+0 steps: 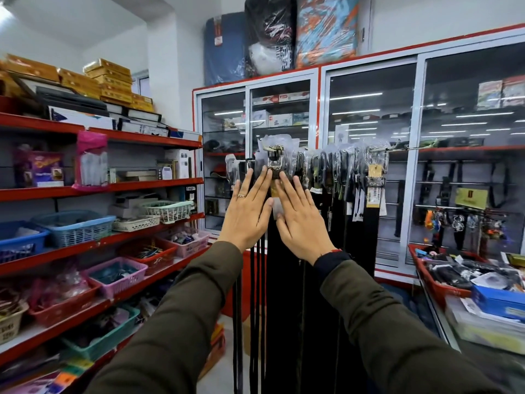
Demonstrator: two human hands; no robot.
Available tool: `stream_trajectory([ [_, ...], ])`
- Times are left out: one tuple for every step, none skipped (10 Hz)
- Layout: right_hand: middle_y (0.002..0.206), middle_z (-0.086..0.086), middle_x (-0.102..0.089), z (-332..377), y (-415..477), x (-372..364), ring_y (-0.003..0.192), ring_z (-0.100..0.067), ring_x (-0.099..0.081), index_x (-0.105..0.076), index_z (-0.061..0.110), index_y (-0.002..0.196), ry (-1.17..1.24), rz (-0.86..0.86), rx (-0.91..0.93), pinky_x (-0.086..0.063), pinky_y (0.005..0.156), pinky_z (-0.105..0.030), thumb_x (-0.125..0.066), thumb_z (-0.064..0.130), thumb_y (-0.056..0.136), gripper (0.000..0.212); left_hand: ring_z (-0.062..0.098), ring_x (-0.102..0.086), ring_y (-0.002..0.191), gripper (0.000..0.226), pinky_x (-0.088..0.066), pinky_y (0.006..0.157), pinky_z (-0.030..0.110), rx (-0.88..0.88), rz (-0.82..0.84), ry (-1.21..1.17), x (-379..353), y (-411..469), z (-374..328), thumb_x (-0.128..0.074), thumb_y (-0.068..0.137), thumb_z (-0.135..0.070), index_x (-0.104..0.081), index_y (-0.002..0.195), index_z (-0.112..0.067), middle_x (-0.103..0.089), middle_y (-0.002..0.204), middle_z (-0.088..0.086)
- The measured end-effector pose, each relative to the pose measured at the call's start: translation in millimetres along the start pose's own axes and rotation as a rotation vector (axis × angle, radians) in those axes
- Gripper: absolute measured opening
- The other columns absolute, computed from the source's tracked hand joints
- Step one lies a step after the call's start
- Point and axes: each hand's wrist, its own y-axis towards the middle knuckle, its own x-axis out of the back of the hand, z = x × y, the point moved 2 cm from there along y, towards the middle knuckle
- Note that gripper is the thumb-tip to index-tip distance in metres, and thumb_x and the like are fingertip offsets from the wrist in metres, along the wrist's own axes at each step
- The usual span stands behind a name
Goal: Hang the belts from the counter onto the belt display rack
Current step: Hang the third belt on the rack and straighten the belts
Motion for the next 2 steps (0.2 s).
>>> stream_trajectory([
  [0.172, 0.005, 0.004, -0.6, 1.7, 1.2, 0.159, -0.019, 0.008, -0.009, 0.018, 0.162, 0.002, 0.016, -0.001, -0.014, 0.128, -0.050, -0.038, 0.028, 0.098, 0.071, 0.016, 0.006, 0.159, 0.060, -0.002, 0.130, 0.045, 0.015, 0.002, -0.008, -3.7, 1.8, -3.3, -0.031, 0.109, -0.032, -0.008, 0.163, -0.022, -0.002, 0.172, -0.007],
  [0.172, 0.006, 0.003, -0.6, -2.7, 10.8, 0.159, -0.018, 0.009, -0.008, 0.020, 0.162, 0.015, 0.028, 0.012, -0.012, 0.128, -0.050, -0.036, 0.031, 0.099, 0.070, 0.018, 0.005, 0.159, 0.063, -0.001, 0.130, 0.044, 0.045, -0.034, 0.011, -3.8, -2.1, -11.1, -0.027, 0.107, -0.038, -0.005, 0.163, -0.021, 0.001, 0.172, -0.003],
])
